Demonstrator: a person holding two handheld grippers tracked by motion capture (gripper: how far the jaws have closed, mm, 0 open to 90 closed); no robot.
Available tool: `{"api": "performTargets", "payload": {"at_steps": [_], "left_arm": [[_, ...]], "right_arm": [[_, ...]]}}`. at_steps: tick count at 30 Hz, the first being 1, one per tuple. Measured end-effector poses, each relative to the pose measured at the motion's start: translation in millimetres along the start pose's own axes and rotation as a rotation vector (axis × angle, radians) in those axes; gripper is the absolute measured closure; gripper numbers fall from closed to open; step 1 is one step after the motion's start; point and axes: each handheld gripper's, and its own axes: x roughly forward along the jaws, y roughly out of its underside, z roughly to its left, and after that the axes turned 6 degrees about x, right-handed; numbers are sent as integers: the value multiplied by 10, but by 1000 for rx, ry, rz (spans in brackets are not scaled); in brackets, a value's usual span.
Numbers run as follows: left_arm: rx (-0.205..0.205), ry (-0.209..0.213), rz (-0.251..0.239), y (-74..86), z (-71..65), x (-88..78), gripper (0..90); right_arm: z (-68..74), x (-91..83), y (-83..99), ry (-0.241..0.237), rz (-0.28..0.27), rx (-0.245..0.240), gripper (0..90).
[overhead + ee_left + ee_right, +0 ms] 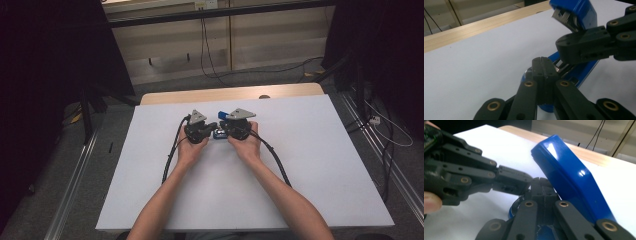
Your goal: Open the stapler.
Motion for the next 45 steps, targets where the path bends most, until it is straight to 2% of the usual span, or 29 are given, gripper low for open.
{"api": "performTargets", "payload": {"at_steps": [6,9,12,40,45], "left_arm": [[-4,-3,1,-3,-4,1,900],[-26,3,0,0,3,2,900],[1,-10,4,-9,-13,2,900],[-3,-10,8,-12,-5,1,900],[-7,-11,10,-16,-6,2,900]], "right_arm": [[-9,-10,-16,7,-7,6,900],[-8,-10,-16,8,-8,11,900],[-16,-19,-25,11,-11,17,900],[-56,-84,-77,52,-44,23,900],[-121,-136,-120,68,-63,30,900]]}}
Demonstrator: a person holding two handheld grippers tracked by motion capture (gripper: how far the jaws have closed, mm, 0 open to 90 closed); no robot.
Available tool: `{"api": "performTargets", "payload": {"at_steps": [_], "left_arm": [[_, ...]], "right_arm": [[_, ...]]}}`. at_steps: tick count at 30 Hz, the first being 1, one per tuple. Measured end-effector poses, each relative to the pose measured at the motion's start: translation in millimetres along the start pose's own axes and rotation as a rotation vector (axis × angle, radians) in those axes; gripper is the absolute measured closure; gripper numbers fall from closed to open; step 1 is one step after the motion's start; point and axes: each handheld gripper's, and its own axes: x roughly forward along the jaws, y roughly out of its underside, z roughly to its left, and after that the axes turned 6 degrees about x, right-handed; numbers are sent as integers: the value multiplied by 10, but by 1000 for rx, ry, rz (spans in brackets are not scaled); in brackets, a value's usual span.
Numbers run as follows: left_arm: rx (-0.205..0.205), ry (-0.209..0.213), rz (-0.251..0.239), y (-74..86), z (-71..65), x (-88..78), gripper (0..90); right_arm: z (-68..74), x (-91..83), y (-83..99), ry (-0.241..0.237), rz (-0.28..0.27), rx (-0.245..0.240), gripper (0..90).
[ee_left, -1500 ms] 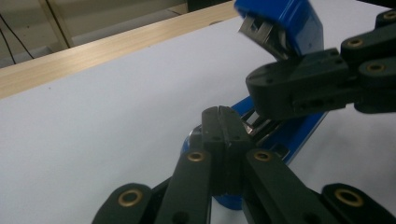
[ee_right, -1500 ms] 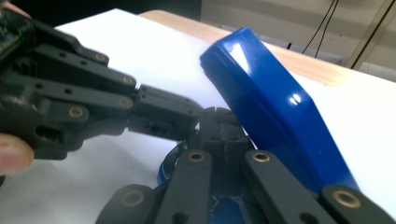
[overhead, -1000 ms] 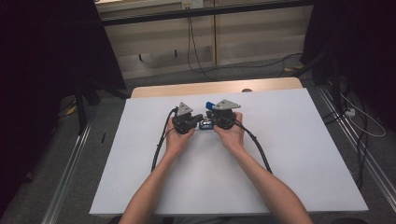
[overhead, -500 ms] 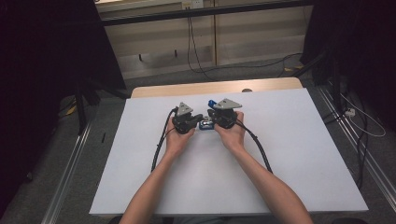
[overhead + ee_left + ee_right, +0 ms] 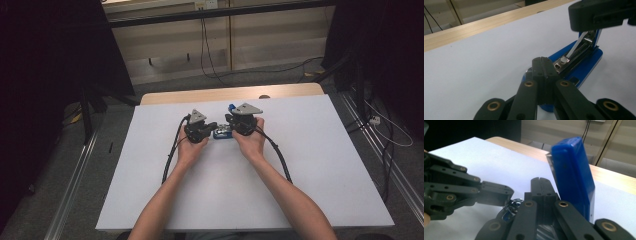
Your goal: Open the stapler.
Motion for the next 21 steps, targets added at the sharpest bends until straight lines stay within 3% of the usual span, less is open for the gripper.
{"api": "performTargets", "payload": {"at_steps": [21], "left_arm": [[0,6,4,-6,6,1,900]], "right_arm": [[-80,-80,-43,7,-18,12,900]]}}
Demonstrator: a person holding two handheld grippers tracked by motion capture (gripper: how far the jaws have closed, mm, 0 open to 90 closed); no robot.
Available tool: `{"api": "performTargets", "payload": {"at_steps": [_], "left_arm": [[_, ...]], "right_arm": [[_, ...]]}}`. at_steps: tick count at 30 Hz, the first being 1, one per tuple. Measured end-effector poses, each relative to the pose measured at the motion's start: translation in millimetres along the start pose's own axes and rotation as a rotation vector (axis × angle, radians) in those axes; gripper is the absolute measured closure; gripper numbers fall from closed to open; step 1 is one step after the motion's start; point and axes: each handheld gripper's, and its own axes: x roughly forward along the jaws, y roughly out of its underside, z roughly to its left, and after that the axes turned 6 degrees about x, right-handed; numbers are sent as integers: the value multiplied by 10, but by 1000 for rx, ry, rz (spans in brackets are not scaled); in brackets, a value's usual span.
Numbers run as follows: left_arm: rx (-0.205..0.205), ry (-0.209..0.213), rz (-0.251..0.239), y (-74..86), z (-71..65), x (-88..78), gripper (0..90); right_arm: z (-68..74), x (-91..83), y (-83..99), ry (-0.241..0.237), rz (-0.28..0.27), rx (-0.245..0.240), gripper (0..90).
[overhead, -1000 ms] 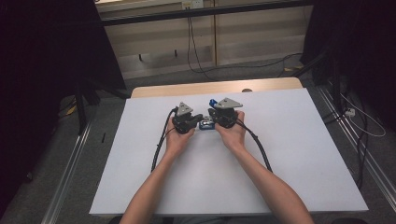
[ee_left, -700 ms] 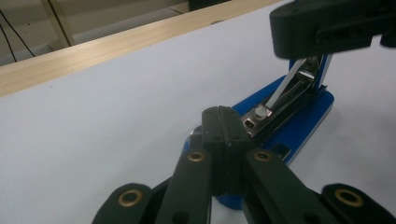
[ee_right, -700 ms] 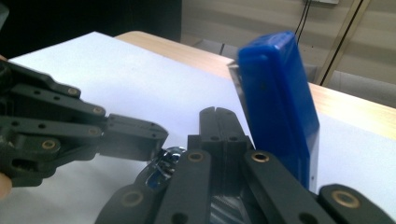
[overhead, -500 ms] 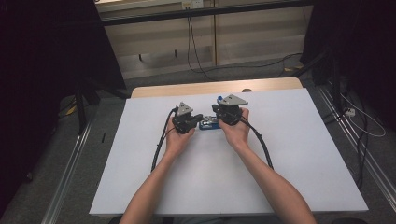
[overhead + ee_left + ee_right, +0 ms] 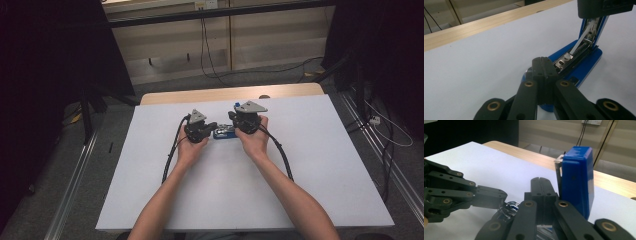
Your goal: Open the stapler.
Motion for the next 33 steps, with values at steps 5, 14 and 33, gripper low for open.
{"api": "performTargets", "payload": {"at_steps": [5,14,33], "left_arm": [[1,-1,2,-1,3,-1,900],[4,5,4,-4,8,0,900],[1,6,1,-3,6,2,900]], "right_arm": [[-34,-24,-2,-1,-4,9,900],[-49,-29,-1,5,-10,18,900],[-149,-103,12,18,-28,38,900]]}}
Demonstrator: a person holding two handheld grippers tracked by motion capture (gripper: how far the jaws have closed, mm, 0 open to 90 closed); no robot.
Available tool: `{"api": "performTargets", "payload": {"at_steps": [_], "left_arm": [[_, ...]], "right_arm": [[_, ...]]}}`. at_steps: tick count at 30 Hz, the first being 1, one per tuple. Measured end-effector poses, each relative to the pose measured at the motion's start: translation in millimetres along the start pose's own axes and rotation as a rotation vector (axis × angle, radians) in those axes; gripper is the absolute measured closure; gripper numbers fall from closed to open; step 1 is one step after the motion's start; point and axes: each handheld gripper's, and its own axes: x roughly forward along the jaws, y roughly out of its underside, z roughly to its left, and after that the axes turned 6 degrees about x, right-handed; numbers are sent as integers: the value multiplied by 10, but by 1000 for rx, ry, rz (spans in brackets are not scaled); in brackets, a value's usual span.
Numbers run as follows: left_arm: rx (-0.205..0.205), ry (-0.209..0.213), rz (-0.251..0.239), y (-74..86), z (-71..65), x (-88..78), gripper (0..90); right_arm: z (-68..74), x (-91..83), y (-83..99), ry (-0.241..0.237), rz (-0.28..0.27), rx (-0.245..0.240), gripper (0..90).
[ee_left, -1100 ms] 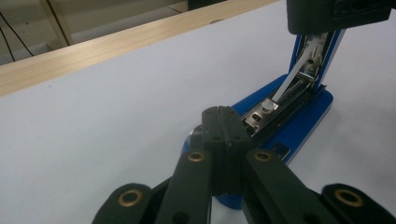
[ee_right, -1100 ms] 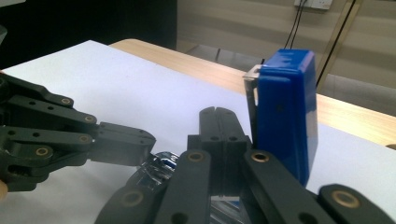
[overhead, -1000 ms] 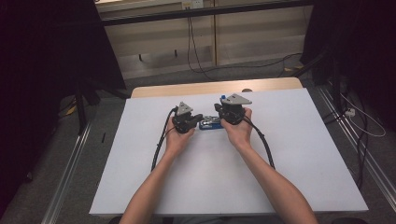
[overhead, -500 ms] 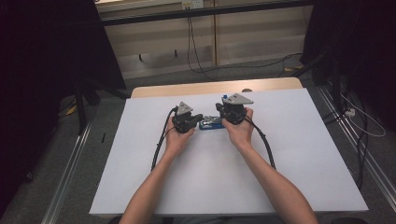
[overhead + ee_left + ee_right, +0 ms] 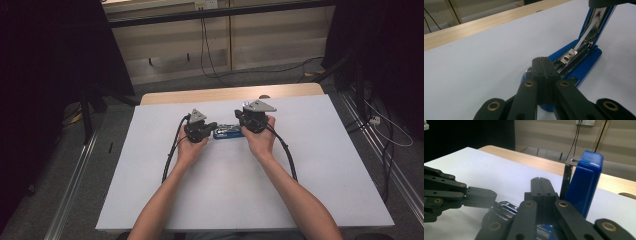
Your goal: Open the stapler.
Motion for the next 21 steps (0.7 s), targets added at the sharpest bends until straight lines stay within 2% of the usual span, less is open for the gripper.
{"api": "performTargets", "payload": {"at_steps": [11,17,20,21], "left_arm": [[8,-4,3,-3,-6,-1,900],[10,-3,4,-5,-7,-1,900],[12,-3,5,-6,-8,-2,900],[12,-3,6,-6,-7,-2,900]], "right_arm": [[-7,-19,9,0,-1,-4,900],[-87,-72,23,10,0,9,900],[-114,-87,30,-2,-3,31,900],[-111,-87,30,-1,-2,25,900]]}}
